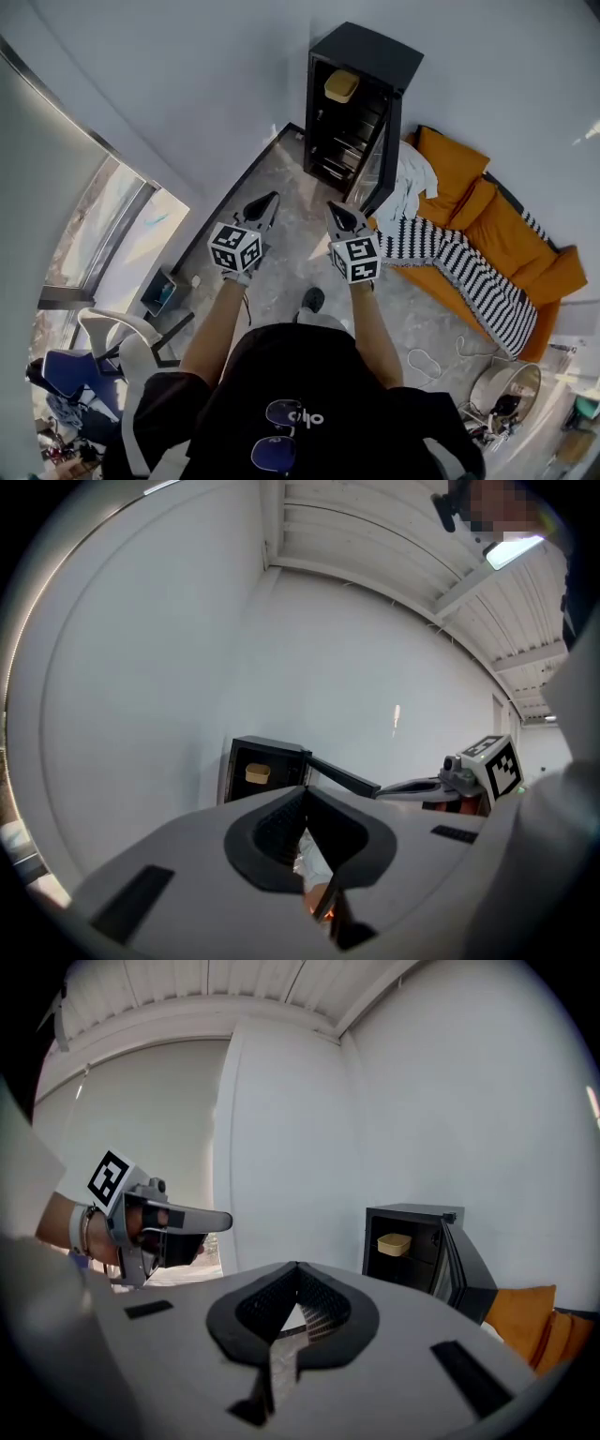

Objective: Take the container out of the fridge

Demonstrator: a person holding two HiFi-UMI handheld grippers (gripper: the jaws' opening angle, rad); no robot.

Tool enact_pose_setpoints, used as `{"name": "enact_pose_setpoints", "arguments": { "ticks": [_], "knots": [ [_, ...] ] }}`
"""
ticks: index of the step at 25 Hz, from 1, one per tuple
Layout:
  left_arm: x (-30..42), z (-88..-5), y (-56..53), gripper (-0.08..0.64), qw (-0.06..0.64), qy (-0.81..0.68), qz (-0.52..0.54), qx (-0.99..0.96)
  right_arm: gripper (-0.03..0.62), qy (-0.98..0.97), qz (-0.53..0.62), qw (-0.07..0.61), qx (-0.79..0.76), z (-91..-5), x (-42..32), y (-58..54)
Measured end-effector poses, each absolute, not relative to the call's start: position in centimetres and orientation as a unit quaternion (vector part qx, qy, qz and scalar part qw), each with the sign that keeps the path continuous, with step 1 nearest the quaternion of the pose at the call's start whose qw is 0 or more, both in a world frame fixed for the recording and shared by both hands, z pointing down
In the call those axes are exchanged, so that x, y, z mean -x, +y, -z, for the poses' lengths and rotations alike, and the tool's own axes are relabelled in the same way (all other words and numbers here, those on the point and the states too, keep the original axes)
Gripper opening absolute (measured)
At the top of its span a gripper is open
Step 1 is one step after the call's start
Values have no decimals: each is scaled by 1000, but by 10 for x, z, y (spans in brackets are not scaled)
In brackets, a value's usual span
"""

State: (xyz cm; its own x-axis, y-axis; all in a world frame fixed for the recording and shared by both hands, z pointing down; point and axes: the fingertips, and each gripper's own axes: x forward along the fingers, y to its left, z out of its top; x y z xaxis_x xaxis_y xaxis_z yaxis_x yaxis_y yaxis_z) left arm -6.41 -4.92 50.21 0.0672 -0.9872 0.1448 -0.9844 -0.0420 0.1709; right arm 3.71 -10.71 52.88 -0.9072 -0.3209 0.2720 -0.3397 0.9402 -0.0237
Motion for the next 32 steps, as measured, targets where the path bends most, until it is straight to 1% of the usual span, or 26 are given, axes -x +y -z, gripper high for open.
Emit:
{"name": "enact_pose_setpoints", "arguments": {
  "ticks": [10, 16, 22, 32],
  "knots": [
    [54, -510, -116, 6, 121, -672, -17, -730, 8, -974, -63, 120, -183, -536, -47, -163],
    [62, -515, -154, 6, 120, -659, -16, -743, 8, -971, -66, 127, -194, -546, -36, -186],
    [88, -527, -206, 6, 128, -641, -8, -757, 8, -964, -56, 141, -220, -551, -5, -219],
    [156, -537, -327, 6, 137, -601, -15, -787, 8, -951, -70, 139, -267, -552, 73, -315]
  ]
}}
